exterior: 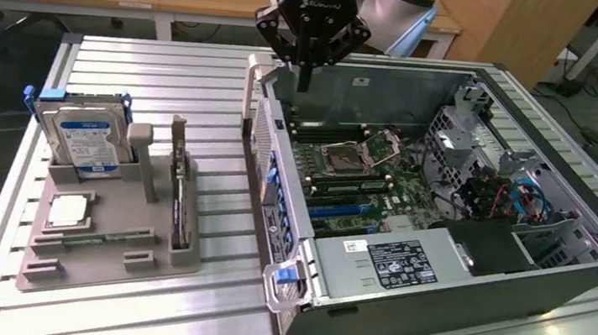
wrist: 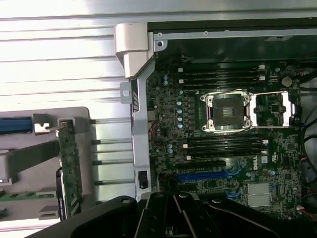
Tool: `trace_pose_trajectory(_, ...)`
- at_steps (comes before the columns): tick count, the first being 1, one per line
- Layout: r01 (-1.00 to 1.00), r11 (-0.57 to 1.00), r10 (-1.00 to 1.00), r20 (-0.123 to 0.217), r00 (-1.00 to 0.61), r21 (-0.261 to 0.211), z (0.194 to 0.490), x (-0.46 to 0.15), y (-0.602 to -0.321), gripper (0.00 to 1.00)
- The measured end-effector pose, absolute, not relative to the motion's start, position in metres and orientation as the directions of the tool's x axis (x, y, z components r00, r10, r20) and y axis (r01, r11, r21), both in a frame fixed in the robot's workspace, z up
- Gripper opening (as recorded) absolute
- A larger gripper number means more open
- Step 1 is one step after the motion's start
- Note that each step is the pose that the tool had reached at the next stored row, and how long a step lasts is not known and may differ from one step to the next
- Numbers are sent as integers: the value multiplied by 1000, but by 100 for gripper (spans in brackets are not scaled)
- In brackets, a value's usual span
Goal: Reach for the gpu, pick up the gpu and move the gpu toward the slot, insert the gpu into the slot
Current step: 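Reach for the gpu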
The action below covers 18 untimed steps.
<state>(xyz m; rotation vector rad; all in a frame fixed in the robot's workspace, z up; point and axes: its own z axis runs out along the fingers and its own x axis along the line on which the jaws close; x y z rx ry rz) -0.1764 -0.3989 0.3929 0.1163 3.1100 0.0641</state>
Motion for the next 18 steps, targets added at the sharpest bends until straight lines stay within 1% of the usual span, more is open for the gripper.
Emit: trace_pose_trajectory(18, 74, 996, 75, -27, -997, 42, 393, -190, -399, 10)
